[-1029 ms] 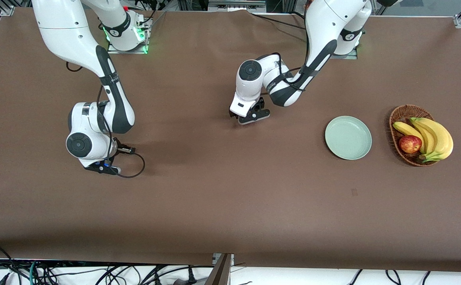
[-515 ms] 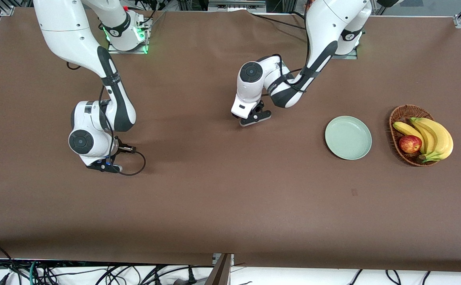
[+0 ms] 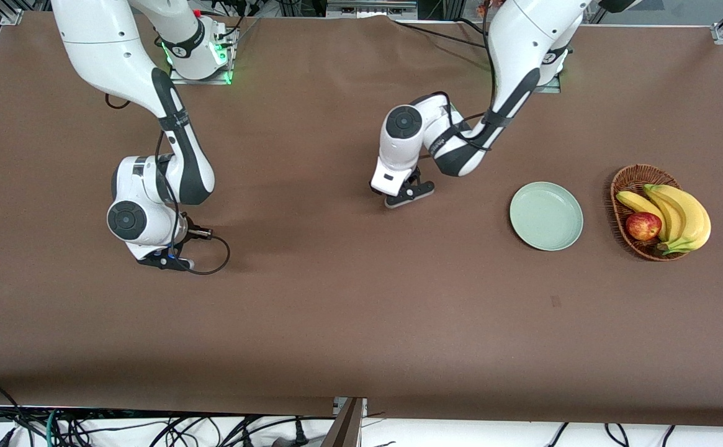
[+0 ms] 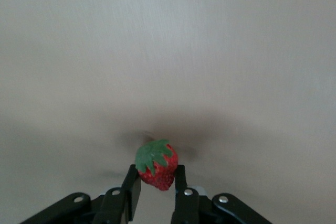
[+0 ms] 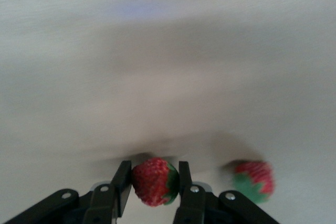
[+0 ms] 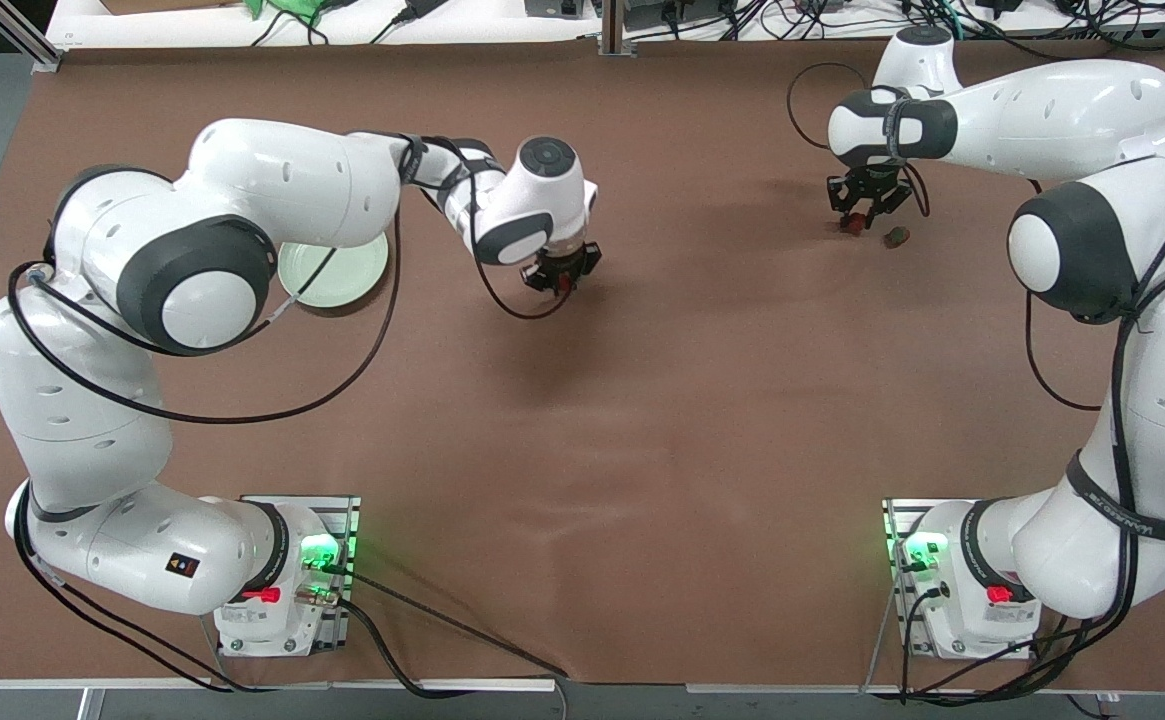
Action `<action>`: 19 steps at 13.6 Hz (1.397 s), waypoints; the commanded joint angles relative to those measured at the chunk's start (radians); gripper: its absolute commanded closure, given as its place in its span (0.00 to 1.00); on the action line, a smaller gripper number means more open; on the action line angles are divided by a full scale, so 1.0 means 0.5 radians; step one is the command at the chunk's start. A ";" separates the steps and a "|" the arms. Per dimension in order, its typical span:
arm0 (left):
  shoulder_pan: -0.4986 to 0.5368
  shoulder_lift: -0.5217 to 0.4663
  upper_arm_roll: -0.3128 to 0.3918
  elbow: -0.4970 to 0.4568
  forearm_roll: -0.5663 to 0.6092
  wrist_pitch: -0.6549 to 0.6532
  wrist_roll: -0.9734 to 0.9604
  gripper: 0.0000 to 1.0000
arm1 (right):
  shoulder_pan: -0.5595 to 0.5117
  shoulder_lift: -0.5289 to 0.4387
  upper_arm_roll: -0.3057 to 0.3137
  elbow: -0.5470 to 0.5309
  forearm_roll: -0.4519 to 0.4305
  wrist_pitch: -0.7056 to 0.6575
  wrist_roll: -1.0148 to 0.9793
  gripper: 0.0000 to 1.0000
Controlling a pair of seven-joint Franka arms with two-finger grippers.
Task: Collect all strawberries into plate
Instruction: 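Drop the strawberry on the plate while the right gripper sets another down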
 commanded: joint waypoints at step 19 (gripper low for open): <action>2.481 -0.098 -1.095 -0.337 0.307 -0.667 1.781 0.63 | 1.178 0.432 0.100 0.710 0.539 0.566 1.922 0.43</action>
